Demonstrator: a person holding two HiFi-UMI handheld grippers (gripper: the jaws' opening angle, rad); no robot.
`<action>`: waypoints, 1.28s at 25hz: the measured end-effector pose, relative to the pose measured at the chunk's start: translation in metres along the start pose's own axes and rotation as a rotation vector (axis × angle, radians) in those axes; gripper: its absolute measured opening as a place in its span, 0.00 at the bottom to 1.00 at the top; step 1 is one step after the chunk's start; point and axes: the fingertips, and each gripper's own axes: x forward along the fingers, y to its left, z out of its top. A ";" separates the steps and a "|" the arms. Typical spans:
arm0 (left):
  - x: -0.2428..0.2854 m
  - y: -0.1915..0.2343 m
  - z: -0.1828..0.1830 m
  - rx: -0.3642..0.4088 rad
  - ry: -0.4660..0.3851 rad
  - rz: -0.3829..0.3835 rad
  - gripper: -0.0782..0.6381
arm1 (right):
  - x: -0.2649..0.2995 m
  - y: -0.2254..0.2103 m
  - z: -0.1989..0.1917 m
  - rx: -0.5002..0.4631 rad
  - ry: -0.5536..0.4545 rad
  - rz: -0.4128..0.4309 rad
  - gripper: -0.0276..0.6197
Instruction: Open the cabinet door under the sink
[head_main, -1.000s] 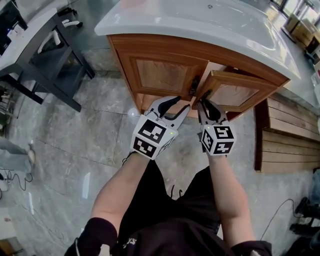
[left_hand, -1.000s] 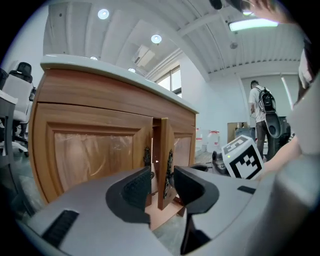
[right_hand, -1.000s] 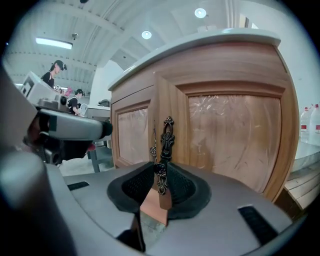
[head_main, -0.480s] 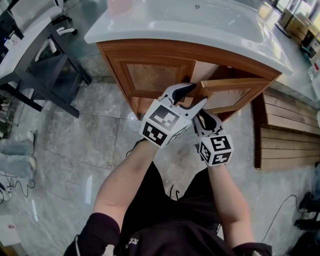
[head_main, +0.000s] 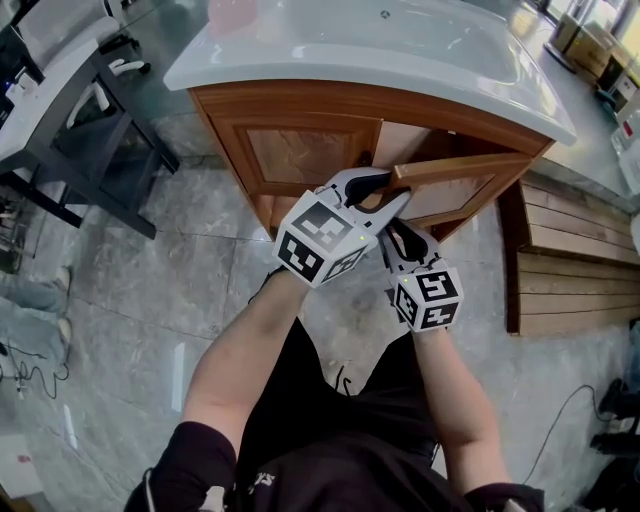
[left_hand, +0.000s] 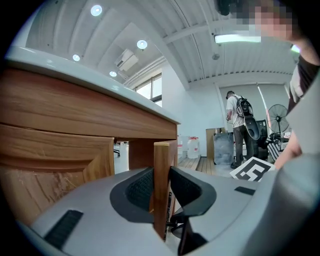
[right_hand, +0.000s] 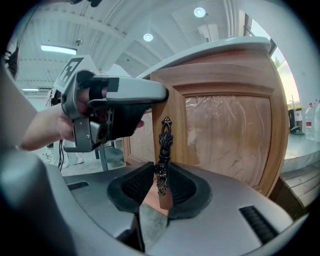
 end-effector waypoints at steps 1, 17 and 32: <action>0.000 0.000 0.000 0.000 0.001 -0.008 0.26 | -0.001 0.000 0.000 -0.008 0.004 0.000 0.20; -0.004 -0.014 0.003 0.017 -0.021 -0.103 0.24 | -0.053 -0.050 0.021 -0.006 -0.101 -0.127 0.14; -0.016 -0.068 0.012 0.066 0.006 -0.138 0.23 | -0.115 -0.043 0.006 -0.027 -0.037 -0.166 0.20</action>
